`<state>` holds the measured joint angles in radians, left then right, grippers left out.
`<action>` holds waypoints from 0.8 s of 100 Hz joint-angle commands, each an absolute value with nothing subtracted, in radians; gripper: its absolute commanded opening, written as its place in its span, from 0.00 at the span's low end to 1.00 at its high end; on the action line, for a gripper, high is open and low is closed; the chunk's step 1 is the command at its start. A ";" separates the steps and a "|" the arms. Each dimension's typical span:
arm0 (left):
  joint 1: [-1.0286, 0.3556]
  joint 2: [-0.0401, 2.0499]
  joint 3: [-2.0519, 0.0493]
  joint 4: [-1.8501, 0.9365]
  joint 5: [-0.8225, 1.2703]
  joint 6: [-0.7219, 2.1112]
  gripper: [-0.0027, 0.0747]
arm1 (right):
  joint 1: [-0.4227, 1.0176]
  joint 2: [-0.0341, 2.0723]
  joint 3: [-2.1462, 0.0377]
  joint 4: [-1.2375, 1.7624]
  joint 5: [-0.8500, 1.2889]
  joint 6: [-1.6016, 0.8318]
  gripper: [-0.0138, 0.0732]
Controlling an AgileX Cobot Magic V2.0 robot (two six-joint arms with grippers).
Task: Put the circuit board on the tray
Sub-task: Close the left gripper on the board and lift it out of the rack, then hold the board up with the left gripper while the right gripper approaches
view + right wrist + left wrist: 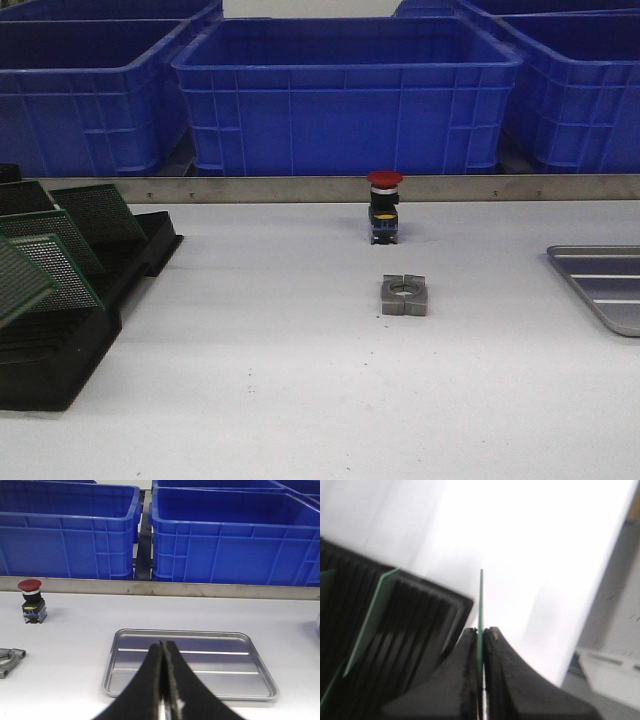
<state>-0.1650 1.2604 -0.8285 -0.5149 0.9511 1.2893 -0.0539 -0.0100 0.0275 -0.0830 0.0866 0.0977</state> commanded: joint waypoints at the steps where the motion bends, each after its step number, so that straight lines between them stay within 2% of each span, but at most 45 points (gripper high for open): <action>1: -0.185 1.257 -0.858 -0.711 0.996 1.327 0.01 | -0.057 -0.030 0.029 -0.094 0.012 0.100 0.09; 25: -0.351 1.318 -0.858 -0.917 0.953 1.418 0.01 | -0.057 -0.030 0.029 -0.094 0.012 0.100 0.09; 54: -0.578 1.416 -0.858 -1.142 0.798 1.420 0.01 | -0.057 -0.030 0.029 -0.094 0.012 0.100 0.09; 80: -0.668 1.463 -0.858 -1.207 0.763 1.421 0.01 | -0.057 -0.030 0.029 -0.094 0.012 0.100 0.09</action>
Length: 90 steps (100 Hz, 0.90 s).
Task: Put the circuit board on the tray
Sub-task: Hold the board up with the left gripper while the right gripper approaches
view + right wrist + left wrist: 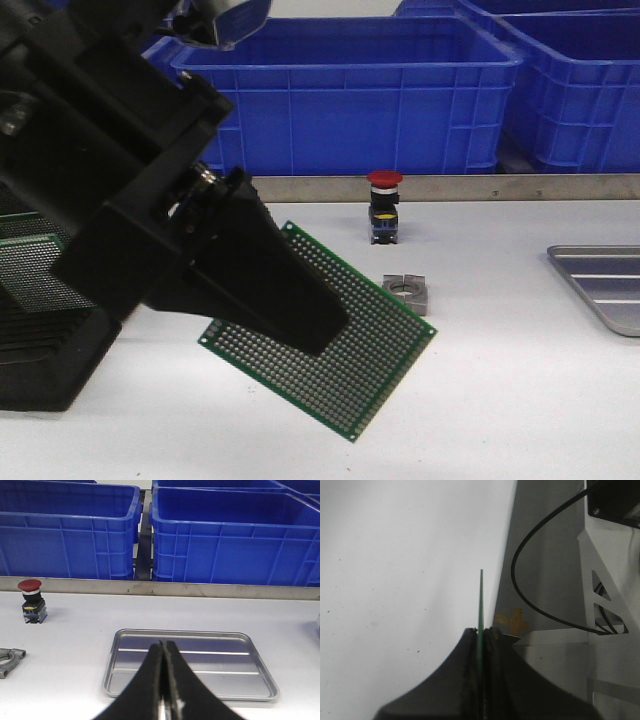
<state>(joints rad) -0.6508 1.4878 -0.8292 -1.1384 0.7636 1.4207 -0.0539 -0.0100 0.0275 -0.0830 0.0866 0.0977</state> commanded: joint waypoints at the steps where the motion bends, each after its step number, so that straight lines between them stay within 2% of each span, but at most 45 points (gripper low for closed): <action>1: -0.668 1.463 -0.858 -1.209 0.763 1.421 0.01 | -0.057 -0.030 0.029 -0.094 0.013 0.100 0.09; 20: -0.668 1.463 -0.858 -1.240 0.761 1.421 0.01 | -0.057 -0.030 0.021 -0.076 0.000 0.100 0.09; 49: -0.668 1.463 -0.858 -1.249 0.764 1.421 0.01 | -0.057 -0.004 -0.161 -0.050 0.277 0.100 0.09; 90: -0.668 1.463 -0.858 -1.249 0.762 1.421 0.01 | -0.057 0.348 -0.426 0.096 0.623 0.084 0.09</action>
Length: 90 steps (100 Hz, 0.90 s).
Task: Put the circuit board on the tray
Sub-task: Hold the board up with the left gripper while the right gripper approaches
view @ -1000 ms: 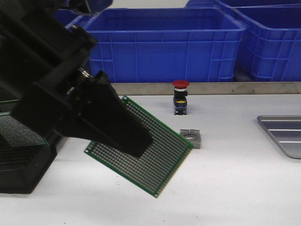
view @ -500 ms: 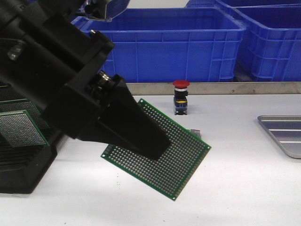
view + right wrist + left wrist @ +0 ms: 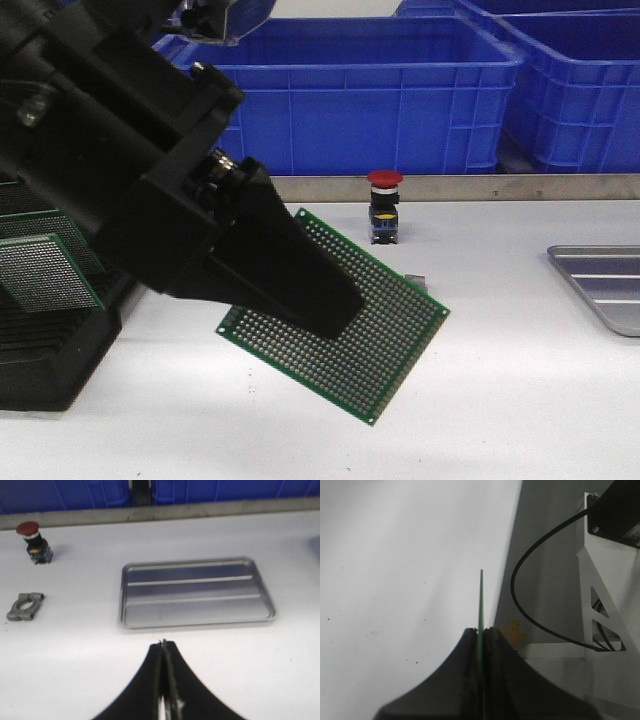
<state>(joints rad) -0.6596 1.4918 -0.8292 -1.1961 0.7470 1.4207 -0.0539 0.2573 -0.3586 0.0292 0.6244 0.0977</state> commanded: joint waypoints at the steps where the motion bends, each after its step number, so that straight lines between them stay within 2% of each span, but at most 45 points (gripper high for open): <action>1: -0.668 1.463 -0.858 -1.249 0.762 1.421 0.01 | -0.057 0.356 -0.429 0.104 0.627 0.080 0.09; 20: -0.668 1.463 -0.858 -1.249 0.762 1.421 0.01 | -0.057 0.537 -0.480 0.395 0.686 -0.100 0.09; 35: -0.668 1.463 -0.858 -1.249 0.762 1.421 0.01 | -0.057 0.662 -0.482 0.716 0.721 -0.414 0.12; 44: -0.668 1.463 -0.858 -1.249 0.759 1.421 0.01 | -0.056 0.724 -0.482 0.899 0.770 -0.629 0.21; 58: -0.668 1.463 -0.858 -1.249 0.755 1.421 0.01 | 0.001 0.785 -0.482 1.089 0.820 -1.037 0.46; 66: -0.668 1.463 -0.858 -1.249 0.755 1.421 0.01 | 0.057 0.817 -0.482 1.140 0.820 -1.222 0.56; 73: -0.668 1.463 -0.858 -1.249 0.755 1.421 0.01 | 0.116 0.852 -0.482 1.159 0.820 -1.342 0.60; 90: -0.668 1.463 -0.858 -1.249 0.755 1.421 0.01 | 0.251 0.968 -0.504 1.177 0.820 -1.510 0.60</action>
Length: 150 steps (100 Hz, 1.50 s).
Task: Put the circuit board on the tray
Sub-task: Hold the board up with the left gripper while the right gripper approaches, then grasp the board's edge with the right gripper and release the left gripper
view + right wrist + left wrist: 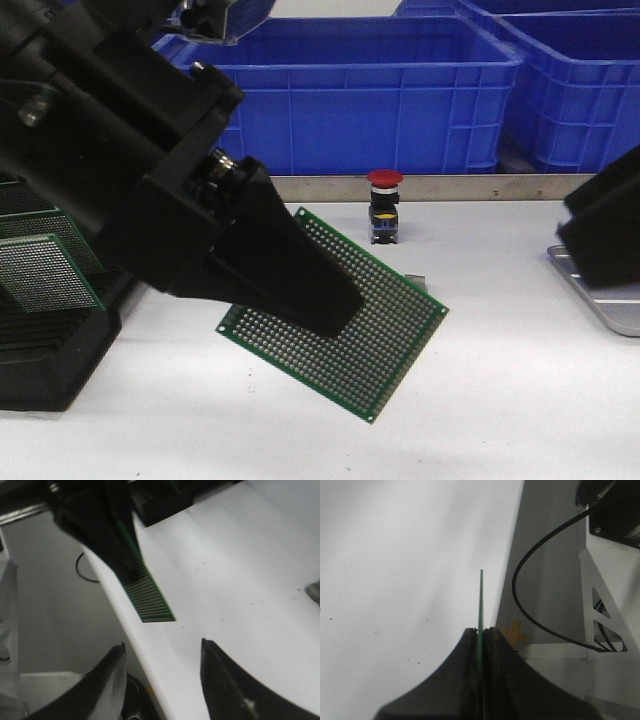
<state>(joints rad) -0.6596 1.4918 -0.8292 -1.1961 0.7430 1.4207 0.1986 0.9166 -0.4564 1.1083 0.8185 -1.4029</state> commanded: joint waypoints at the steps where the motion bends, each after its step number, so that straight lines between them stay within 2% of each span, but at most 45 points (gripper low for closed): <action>1: -0.668 1.463 -0.858 -1.249 0.755 1.421 0.01 | 0.256 0.973 -0.506 1.177 0.820 -1.515 0.60; 21: -0.668 1.463 -0.858 -1.249 0.755 1.421 0.01 | 0.341 1.103 -0.589 1.177 0.819 -1.601 0.60; 73: -0.668 1.463 -0.858 -1.249 0.758 1.421 0.01 | 0.369 1.430 -0.753 1.178 0.974 -1.602 0.58; 82: -0.668 1.463 -0.858 -1.249 0.758 1.421 0.01 | 0.377 1.445 -0.763 1.180 0.978 -1.602 0.49; 106: -0.668 1.463 -0.858 -1.251 0.758 1.421 0.01 | 0.377 1.446 -0.763 1.180 0.981 -1.602 0.10; 109: -0.668 1.463 -0.858 -1.251 0.761 1.421 0.01 | 0.377 1.446 -0.763 1.180 0.981 -1.602 0.07; 114: -0.668 1.463 -0.858 -1.251 0.762 1.421 0.02 | 0.377 1.446 -0.763 1.180 0.981 -1.602 0.08; 123: -0.668 1.463 -0.858 -1.251 0.782 1.421 0.11 | 0.377 1.446 -0.763 1.180 0.983 -1.602 0.08; 128: -0.668 1.463 -0.858 -1.251 0.789 1.421 0.21 | 0.377 1.446 -0.763 1.180 0.986 -1.602 0.08; 133: -0.668 1.463 -0.858 -1.251 0.797 1.421 0.34 | 0.377 1.446 -0.763 1.180 0.990 -1.602 0.08; 134: -0.668 1.463 -0.858 -1.251 0.799 1.421 0.40 | 0.377 1.446 -0.763 1.180 0.991 -1.602 0.08; 135: -0.668 1.463 -0.858 -1.251 0.799 1.421 0.40 | 0.377 1.446 -0.763 1.180 0.992 -1.602 0.08; 138: -0.668 1.463 -0.858 -1.251 0.802 1.421 0.49 | 0.377 1.446 -0.763 1.180 0.997 -1.601 0.08; 144: -0.668 1.463 -0.858 -1.251 0.804 1.421 0.61 | 0.377 1.446 -0.763 1.180 1.019 -1.589 0.08; 150: -0.668 1.463 -0.858 -1.251 0.804 1.421 0.65 | 0.377 1.446 -0.763 1.179 1.036 -1.569 0.08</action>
